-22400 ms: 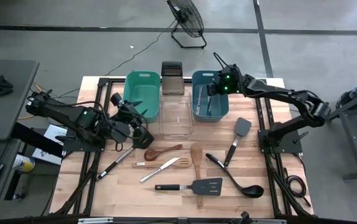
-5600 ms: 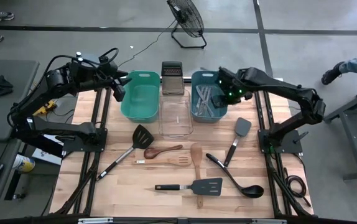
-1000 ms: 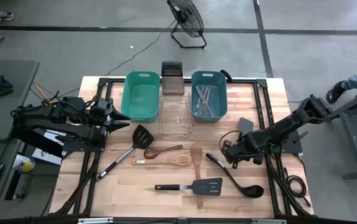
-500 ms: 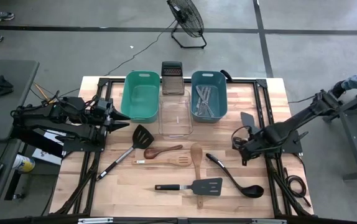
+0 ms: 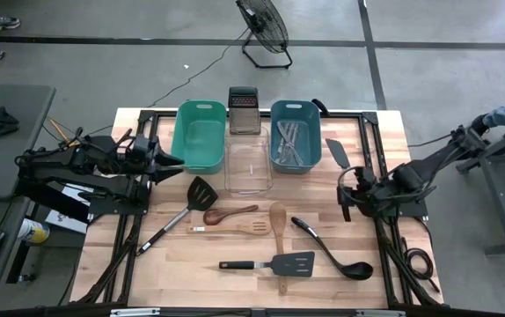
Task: Pick & Place Kitchen Items
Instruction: Put the black spatula into the transparent bin
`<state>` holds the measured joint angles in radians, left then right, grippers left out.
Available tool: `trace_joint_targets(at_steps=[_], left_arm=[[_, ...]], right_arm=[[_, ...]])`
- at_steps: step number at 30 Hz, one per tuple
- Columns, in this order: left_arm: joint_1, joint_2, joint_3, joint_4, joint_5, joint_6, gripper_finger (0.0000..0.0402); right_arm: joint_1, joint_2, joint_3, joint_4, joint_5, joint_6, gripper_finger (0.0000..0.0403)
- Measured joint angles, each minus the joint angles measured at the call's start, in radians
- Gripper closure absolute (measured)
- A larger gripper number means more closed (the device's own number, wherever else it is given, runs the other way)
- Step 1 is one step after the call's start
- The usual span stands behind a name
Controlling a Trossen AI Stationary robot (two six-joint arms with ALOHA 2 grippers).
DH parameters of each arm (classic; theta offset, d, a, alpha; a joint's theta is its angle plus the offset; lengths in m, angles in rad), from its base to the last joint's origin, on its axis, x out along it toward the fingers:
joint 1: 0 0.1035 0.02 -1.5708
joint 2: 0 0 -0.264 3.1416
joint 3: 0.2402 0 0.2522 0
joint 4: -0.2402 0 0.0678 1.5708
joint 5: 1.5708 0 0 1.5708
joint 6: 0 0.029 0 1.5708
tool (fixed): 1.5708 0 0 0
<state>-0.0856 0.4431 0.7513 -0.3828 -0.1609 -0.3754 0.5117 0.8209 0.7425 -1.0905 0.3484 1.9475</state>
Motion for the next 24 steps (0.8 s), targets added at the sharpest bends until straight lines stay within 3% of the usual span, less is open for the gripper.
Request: trace_joint_targets(at_steps=[7, 11, 15, 20, 24], left_arm=[[0.000, 0.022, 0.000, 0.001, -0.056, -0.050, 0.0274], [0.000, 0.064, 0.000, 0.030, -0.069, -0.079, 0.0274], [0.000, 0.113, 0.000, 0.107, -0.070, -0.092, 0.0274], [0.000, 0.173, 0.000, 0.225, -0.070, -0.094, 0.0274], [0.000, 0.223, 0.000, 0.302, -0.070, -0.094, 0.0274]], right_arm=[[0.000, -0.096, 0.000, 0.048, 0.146, -0.155, 0.0303], [0.000, -0.152, 0.000, 0.206, 0.280, -0.375, 0.0303], [-0.001, -0.192, 0.000, 0.429, 0.358, -0.712, 0.0303], [-0.001, -0.219, 0.000, 0.761, 0.330, -1.147, 0.0303], [-0.001, -0.226, 0.000, 0.967, 0.236, -1.378, 0.0303]])
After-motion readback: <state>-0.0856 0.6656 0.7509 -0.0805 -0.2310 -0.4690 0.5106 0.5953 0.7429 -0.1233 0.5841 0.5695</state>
